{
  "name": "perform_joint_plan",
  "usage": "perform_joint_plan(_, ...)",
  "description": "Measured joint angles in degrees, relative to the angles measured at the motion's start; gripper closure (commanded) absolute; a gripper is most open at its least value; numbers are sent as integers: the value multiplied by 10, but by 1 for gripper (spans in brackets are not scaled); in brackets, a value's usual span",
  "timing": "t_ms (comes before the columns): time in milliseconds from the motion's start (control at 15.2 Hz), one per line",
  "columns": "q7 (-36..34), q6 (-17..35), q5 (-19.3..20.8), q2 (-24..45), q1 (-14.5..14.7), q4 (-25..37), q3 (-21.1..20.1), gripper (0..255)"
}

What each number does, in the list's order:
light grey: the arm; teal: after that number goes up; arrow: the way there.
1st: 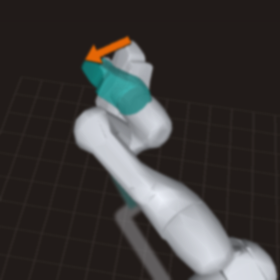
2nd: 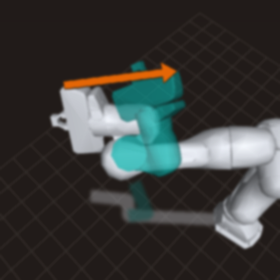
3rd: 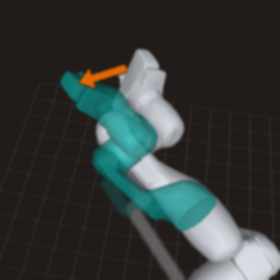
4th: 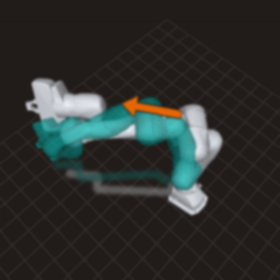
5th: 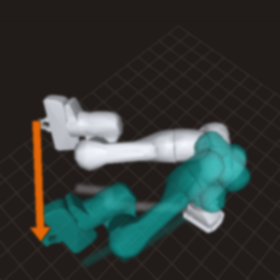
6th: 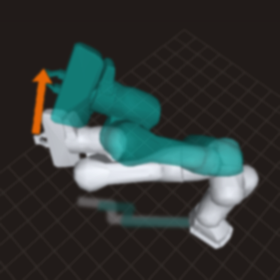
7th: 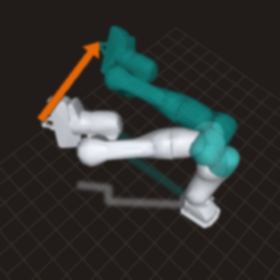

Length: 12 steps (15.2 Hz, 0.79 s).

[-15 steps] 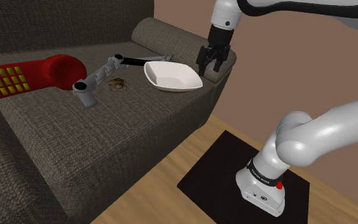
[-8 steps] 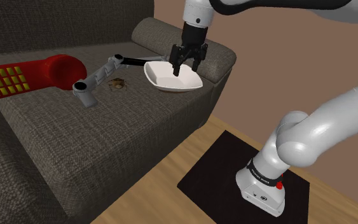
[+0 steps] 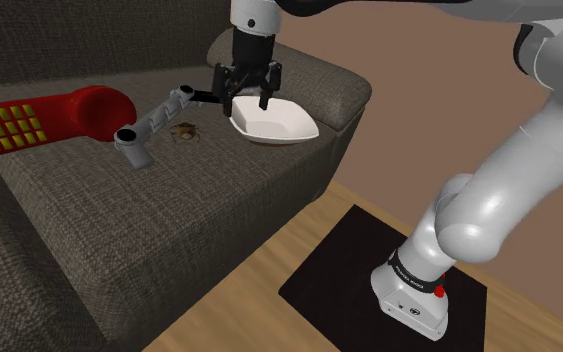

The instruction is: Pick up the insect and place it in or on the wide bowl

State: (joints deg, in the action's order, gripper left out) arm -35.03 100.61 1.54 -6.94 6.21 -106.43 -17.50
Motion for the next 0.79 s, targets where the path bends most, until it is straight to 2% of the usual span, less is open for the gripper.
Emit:
perform_joint_plan(264,-53,-12,32,83,17,93,-25,0)
perform_joint_plan(594,-110,-38,82,195,52,224,-43,0)
perform_joint_plan(792,-121,-29,90,213,59,232,-44,0)
